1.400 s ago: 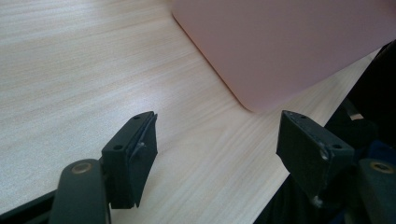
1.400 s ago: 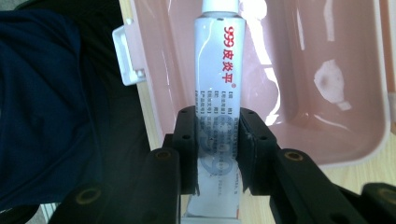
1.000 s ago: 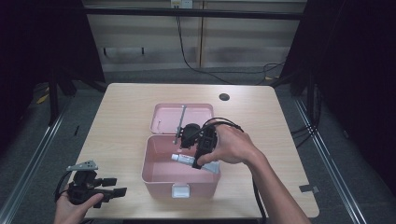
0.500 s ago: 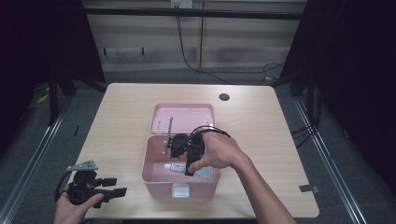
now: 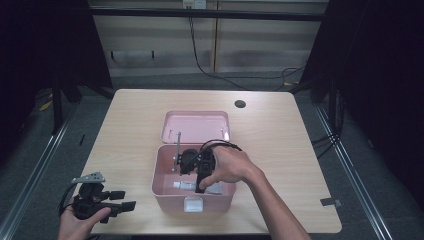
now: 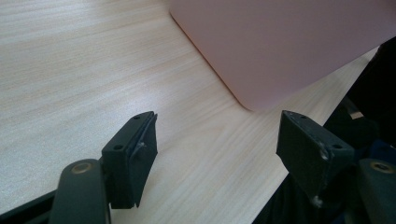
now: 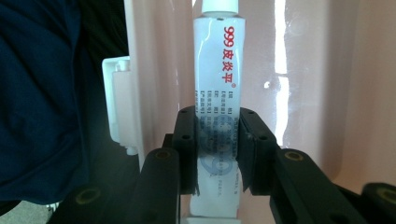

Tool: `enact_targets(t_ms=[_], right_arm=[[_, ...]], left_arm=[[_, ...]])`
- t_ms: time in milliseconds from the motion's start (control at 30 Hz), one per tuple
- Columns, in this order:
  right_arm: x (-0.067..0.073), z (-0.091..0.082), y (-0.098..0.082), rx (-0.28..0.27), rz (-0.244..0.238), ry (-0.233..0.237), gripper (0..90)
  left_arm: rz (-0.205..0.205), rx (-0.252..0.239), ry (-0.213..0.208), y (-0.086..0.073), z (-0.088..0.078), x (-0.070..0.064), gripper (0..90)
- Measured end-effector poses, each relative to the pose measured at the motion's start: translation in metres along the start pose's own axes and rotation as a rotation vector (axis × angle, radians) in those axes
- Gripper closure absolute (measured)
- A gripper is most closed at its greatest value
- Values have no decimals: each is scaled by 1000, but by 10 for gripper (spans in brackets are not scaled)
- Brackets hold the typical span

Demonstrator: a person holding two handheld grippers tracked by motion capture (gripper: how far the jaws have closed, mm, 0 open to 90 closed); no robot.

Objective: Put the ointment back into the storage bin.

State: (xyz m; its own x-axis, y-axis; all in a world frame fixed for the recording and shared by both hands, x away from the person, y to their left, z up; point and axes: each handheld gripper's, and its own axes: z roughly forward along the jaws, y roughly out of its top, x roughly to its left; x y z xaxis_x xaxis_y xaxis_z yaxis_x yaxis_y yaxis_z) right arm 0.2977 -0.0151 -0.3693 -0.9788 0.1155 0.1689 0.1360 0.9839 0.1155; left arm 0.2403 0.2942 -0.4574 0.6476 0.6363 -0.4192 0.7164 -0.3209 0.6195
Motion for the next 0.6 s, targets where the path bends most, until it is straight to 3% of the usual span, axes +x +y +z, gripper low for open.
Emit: enact_targets(t_ms=[600], right_arm=[[-8, 24, -2, -61, -13, 42, 713]], left_arm=[[-5, 0, -2, 0, 0, -1, 288]])
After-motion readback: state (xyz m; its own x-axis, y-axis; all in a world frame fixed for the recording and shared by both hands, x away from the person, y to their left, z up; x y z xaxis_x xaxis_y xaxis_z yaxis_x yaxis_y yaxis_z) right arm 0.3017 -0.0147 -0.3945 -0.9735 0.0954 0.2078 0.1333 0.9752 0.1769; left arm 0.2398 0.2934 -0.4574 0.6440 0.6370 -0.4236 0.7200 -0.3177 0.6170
